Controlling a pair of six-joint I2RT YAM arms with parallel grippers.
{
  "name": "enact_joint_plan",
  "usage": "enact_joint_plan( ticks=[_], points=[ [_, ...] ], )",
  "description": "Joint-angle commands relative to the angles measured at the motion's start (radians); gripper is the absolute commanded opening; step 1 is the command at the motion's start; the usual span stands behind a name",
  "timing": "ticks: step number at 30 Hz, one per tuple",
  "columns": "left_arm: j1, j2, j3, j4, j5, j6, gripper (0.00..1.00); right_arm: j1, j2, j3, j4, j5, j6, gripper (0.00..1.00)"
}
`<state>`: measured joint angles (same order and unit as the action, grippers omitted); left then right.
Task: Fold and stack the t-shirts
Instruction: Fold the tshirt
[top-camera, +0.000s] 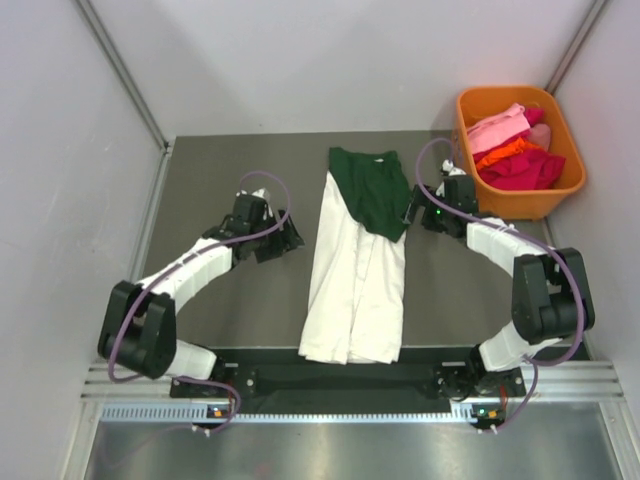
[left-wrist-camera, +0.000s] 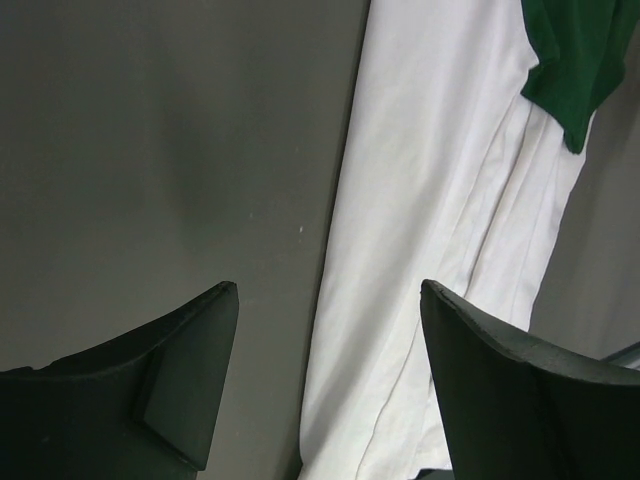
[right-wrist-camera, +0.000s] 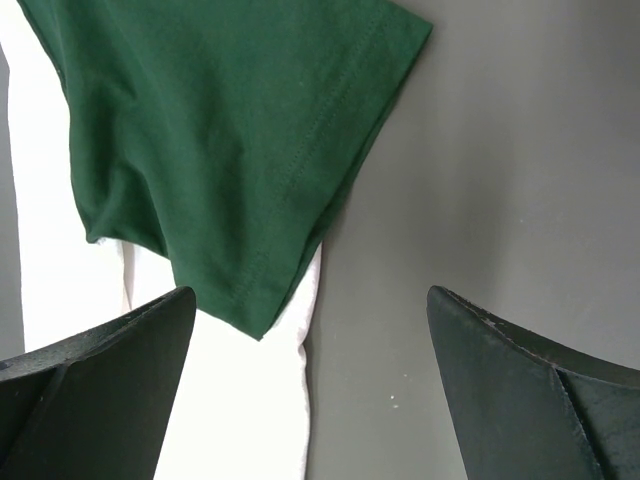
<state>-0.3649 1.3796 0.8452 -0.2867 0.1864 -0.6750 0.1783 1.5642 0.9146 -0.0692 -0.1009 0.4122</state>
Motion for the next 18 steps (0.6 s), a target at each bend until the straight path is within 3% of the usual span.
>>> enact_joint_plan(
  ticks=[1,6,13,18],
  points=[
    [0.026,0.106,0.083,0.109,0.019,0.023,0.78,-0.01,-0.043,-0.006,0.054,0.009,0.002,1.0],
    [0.046,0.329,0.222,0.124,0.068,0.041,0.72,-0.01,-0.039,-0.006,0.06,0.007,0.004,1.0],
    [0.052,0.657,0.532,0.066,0.152,0.052,0.56,-0.011,-0.035,-0.01,0.062,0.004,0.005,1.0],
    [0.06,0.85,0.739,0.06,0.205,0.038,0.55,-0.011,-0.038,-0.011,0.062,0.001,0.005,1.0]
  ],
)
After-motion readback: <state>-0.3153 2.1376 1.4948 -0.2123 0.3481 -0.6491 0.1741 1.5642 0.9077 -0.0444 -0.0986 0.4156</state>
